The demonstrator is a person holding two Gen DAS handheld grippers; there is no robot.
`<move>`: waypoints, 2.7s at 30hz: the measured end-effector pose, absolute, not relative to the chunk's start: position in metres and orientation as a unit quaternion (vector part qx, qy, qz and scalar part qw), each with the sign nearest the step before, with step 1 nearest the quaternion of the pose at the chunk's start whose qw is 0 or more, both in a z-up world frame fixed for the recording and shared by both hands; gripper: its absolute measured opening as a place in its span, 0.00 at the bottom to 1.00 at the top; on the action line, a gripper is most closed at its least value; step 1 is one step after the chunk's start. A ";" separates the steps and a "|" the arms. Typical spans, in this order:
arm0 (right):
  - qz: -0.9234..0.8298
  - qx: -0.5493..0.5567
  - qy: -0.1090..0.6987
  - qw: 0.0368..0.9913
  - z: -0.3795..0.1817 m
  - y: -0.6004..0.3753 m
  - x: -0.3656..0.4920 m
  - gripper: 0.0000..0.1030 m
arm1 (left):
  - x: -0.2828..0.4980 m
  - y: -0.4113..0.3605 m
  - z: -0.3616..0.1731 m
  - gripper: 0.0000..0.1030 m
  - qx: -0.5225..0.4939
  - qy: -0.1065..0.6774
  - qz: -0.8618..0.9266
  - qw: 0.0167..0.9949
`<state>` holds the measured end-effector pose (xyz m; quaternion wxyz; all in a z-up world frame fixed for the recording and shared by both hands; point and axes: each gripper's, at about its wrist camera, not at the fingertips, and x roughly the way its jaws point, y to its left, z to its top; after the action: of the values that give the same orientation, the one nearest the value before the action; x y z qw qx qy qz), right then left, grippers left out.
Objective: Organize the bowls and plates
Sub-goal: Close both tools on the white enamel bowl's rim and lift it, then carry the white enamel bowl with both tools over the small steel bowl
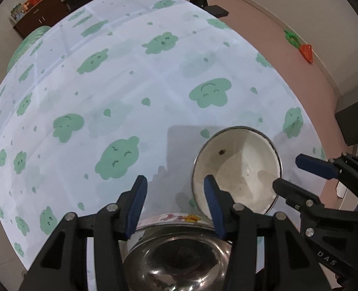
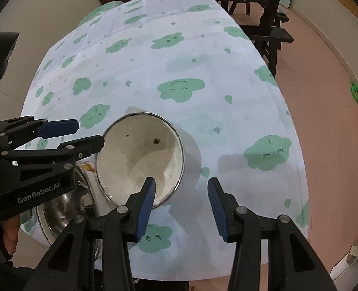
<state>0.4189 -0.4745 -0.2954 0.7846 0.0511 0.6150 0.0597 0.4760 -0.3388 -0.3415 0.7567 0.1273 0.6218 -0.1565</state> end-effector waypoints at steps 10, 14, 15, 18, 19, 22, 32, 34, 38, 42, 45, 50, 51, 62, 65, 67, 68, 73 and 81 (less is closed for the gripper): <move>0.062 0.061 0.624 0.776 -0.306 -0.480 0.426 0.40 | 0.481 -0.347 -0.352 0.42 0.131 0.630 -0.163 0.748; 0.066 0.060 0.628 0.773 -0.310 -0.479 0.429 0.35 | 0.483 -0.350 -0.357 0.35 0.130 0.635 -0.164 0.743; 0.069 0.059 0.629 0.772 -0.310 -0.478 0.430 0.30 | 0.483 -0.351 -0.359 0.32 0.130 0.638 -0.166 0.741; 0.073 0.057 0.633 0.768 -0.313 -0.476 0.431 0.27 | 0.485 -0.352 -0.362 0.25 0.129 0.643 -0.167 0.736; 0.074 0.057 0.635 0.767 -0.315 -0.476 0.431 0.26 | 0.485 -0.352 -0.363 0.21 0.129 0.644 -0.167 0.735; 0.078 0.061 0.637 0.764 -0.317 -0.476 0.431 0.21 | 0.486 -0.353 -0.367 0.13 0.125 0.649 -0.173 0.730; 0.082 0.065 0.634 0.766 -0.315 -0.472 0.432 0.12 | 0.479 -0.359 -0.363 0.09 0.126 0.647 -0.187 0.728; 0.080 0.067 0.634 0.766 -0.314 -0.473 0.431 0.12 | 0.479 -0.360 -0.363 0.09 0.122 0.648 -0.189 0.727; 0.078 0.067 0.631 0.769 -0.310 -0.474 0.430 0.11 | 0.477 -0.359 -0.357 0.09 0.122 0.644 -0.190 0.731; 0.076 0.066 0.626 0.773 -0.303 -0.475 0.431 0.10 | 0.479 -0.359 -0.351 0.09 0.119 0.639 -0.190 0.736; 0.074 0.063 0.622 0.777 -0.297 -0.476 0.431 0.10 | 0.478 -0.359 -0.344 0.09 0.119 0.633 -0.192 0.740; 0.071 0.063 0.615 0.783 -0.287 -0.478 0.431 0.10 | 0.476 -0.359 -0.333 0.09 0.116 0.627 -0.195 0.745; 0.071 0.063 0.614 0.783 -0.284 -0.479 0.432 0.10 | 0.476 -0.359 -0.330 0.09 0.115 0.626 -0.195 0.746; 0.074 0.061 0.605 0.791 -0.262 -0.477 0.428 0.10 | 0.470 -0.354 -0.303 0.09 0.111 0.608 -0.197 0.761; 0.077 0.060 0.601 0.793 -0.255 -0.474 0.427 0.10 | 0.468 -0.349 -0.297 0.09 0.108 0.605 -0.194 0.765; 0.080 0.058 0.598 0.796 -0.250 -0.471 0.426 0.10 | 0.466 -0.346 -0.293 0.09 0.108 0.603 -0.192 0.767; 0.081 0.058 0.597 0.796 -0.249 -0.470 0.426 0.10 | 0.465 -0.345 -0.292 0.09 0.107 0.602 -0.191 0.768; 0.085 0.053 0.593 0.799 -0.241 -0.462 0.423 0.10 | 0.460 -0.337 -0.286 0.09 0.104 0.598 -0.188 0.772; 0.092 0.045 0.588 0.802 -0.232 -0.451 0.417 0.10 | 0.454 -0.325 -0.277 0.09 0.100 0.593 -0.182 0.778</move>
<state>0.4173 -0.4506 -0.2318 0.8021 0.0448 0.5884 0.0921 0.4537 -0.3250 -0.2772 0.7780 0.0998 0.5929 -0.1820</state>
